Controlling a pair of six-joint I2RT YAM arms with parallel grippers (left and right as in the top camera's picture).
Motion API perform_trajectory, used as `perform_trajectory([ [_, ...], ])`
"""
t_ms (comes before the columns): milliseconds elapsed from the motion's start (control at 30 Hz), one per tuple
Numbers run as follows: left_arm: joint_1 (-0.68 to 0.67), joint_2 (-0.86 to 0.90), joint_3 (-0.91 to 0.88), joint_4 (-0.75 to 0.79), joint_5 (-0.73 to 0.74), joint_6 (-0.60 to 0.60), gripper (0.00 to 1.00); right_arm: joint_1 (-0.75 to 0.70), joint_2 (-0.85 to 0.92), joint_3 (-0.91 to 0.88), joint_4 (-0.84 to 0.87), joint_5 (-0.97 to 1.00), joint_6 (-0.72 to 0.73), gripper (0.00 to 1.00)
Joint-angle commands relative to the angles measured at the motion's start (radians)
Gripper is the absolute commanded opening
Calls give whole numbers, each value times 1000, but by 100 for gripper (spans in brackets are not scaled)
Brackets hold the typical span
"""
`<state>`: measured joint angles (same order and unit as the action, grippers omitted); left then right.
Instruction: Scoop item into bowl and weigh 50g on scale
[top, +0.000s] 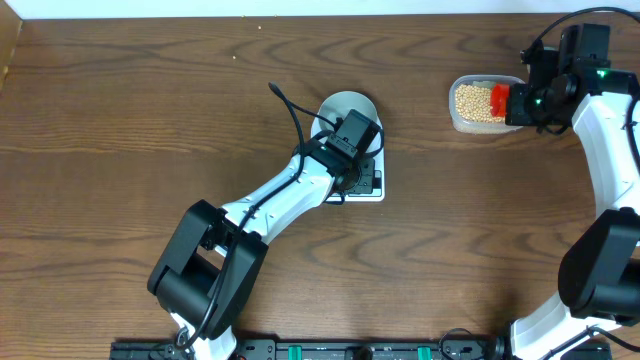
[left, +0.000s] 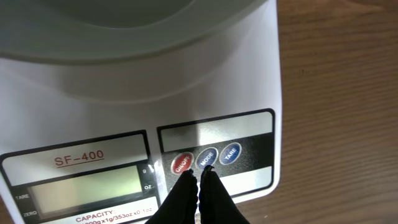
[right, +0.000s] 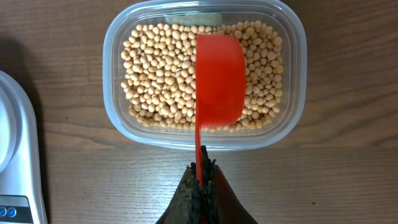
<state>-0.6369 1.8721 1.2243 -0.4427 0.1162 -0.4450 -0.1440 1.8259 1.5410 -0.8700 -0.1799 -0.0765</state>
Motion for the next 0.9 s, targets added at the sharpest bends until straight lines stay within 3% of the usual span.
perform_trajectory([
  [0,2,4,3,2,-48,-5,7,-8,-18,16,-1,6,12,1],
  [867,0,29,-29,41,-61,6,7,-8,-18,16,-1,17,11,1],
])
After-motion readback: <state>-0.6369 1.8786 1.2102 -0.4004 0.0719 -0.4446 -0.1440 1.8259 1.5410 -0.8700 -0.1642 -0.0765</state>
